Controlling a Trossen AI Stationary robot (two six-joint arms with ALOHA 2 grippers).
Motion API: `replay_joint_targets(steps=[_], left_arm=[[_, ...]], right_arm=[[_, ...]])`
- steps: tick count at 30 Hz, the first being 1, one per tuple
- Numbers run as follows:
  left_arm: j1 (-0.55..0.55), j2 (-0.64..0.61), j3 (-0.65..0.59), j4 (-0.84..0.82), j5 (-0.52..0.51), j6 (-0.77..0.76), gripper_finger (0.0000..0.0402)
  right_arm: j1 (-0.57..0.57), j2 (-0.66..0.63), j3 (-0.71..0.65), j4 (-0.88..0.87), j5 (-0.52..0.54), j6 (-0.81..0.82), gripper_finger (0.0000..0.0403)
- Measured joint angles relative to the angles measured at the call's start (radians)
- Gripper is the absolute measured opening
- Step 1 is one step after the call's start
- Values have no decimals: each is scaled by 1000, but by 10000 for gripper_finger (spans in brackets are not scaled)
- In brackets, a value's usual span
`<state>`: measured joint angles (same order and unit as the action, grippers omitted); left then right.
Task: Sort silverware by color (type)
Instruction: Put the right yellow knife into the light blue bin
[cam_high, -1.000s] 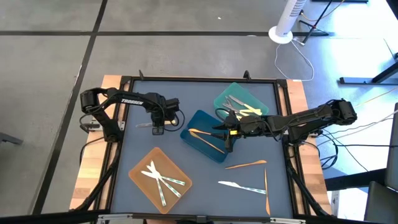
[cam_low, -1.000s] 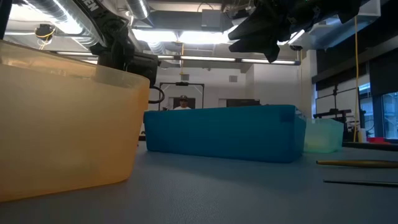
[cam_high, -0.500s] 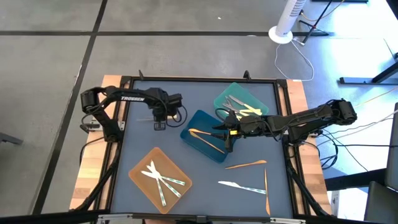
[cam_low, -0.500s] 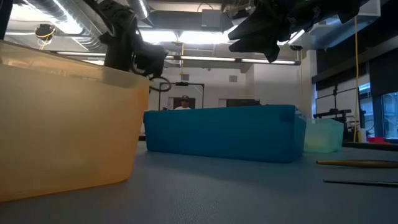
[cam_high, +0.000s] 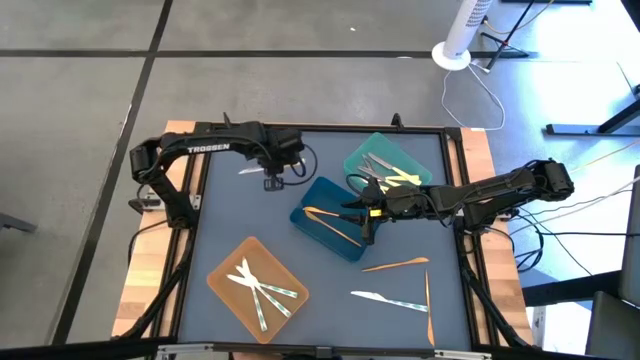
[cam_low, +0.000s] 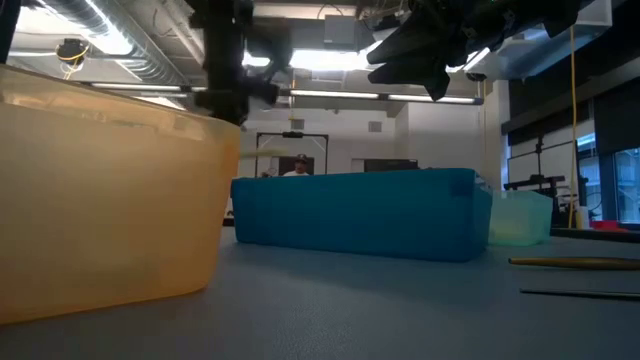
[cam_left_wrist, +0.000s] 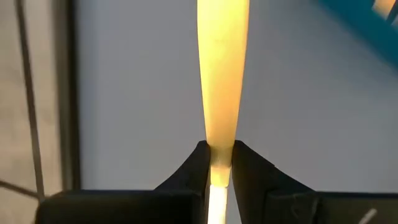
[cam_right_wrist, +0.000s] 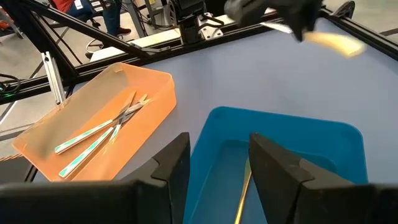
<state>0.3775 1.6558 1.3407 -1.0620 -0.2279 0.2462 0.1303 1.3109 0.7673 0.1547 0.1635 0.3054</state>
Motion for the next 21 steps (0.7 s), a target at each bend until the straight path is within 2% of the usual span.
replay_joint_targets(steps=[5, 12, 18, 21], left_arm=[[-15, 0, 100, 0, 10, 0, 39], [-72, 0, 162, 0, 13, -2, 39], [-135, 0, 163, 1, 61, -17, 39], [-166, 0, 163, 5, 66, -34, 39]], right_arm=[[0, 0, 0, 0, 9, 0, 150], [0, 0, 0, 6, 119, -5, 150], [0, 0, 7, 32, 124, -179, 150], [0, 0, 64, -18, 123, -250, 150]])
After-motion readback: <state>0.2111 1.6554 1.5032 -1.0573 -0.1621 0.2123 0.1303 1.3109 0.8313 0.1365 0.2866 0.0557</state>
